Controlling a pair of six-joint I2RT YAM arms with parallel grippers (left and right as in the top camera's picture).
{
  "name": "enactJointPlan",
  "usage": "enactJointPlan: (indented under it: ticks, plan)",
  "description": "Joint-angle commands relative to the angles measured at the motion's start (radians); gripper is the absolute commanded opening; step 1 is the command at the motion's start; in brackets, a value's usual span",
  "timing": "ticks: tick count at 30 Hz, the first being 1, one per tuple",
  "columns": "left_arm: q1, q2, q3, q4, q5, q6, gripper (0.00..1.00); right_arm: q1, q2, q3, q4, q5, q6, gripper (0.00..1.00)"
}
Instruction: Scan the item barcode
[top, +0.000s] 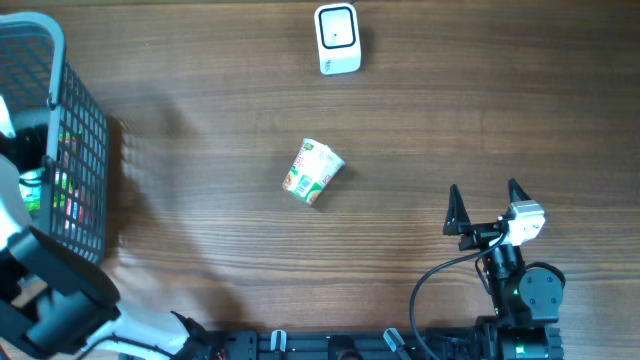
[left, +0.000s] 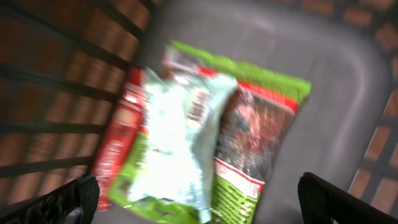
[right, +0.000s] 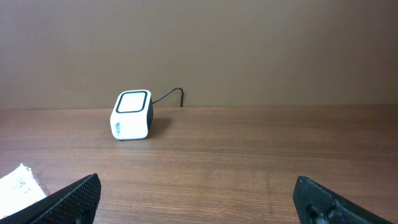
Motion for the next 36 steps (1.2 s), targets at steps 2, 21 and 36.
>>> enactJointPlan:
  ticks: [2, 21, 36]
  plan:
    - [0.037, 0.121, 0.006, -0.017, 0.105, 0.074, 1.00, -0.001, -0.005, -0.001, 0.005, -0.015, -0.010, 1.00]
    - [0.056, 0.259, 0.018, -0.038, 0.325, 0.076, 0.99, -0.001, -0.005, -0.001, 0.005, -0.015, -0.010, 0.99]
    - [0.059, 0.201, 0.091, -0.018, 0.238, 0.074, 1.00, -0.001, -0.005, -0.001, 0.005, -0.015, -0.010, 1.00]
